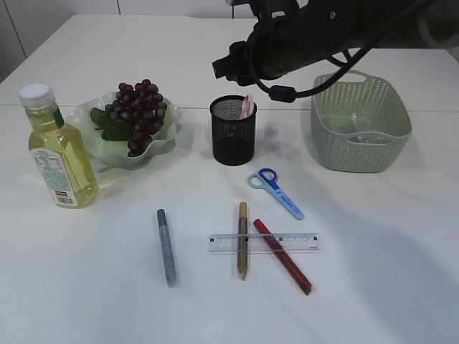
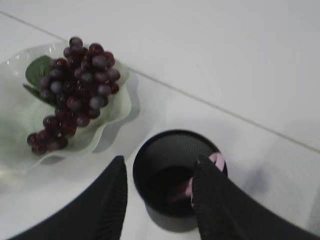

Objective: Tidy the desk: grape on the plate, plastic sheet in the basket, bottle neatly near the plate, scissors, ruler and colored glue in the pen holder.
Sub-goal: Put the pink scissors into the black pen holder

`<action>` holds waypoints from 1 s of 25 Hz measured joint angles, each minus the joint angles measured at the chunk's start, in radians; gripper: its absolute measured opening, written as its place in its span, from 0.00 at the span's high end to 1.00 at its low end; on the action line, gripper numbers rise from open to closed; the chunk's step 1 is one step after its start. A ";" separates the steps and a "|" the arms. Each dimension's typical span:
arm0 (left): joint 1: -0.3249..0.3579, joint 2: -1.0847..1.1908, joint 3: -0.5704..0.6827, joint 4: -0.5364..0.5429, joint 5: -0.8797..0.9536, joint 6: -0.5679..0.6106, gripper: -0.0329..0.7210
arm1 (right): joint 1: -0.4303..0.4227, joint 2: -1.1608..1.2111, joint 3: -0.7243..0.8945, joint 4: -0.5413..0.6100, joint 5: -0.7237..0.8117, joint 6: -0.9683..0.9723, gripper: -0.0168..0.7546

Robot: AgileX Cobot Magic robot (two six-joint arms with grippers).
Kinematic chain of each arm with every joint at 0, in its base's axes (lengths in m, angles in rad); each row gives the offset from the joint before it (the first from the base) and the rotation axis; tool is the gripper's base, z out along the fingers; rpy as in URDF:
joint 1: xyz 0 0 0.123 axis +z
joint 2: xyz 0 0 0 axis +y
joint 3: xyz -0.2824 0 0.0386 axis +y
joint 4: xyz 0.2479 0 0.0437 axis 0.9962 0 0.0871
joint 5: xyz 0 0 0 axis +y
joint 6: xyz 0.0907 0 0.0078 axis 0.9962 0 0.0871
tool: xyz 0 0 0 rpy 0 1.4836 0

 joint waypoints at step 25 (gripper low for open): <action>0.000 0.046 0.000 -0.007 0.105 0.000 0.38 | 0.000 0.044 -0.315 -0.095 0.958 0.184 0.52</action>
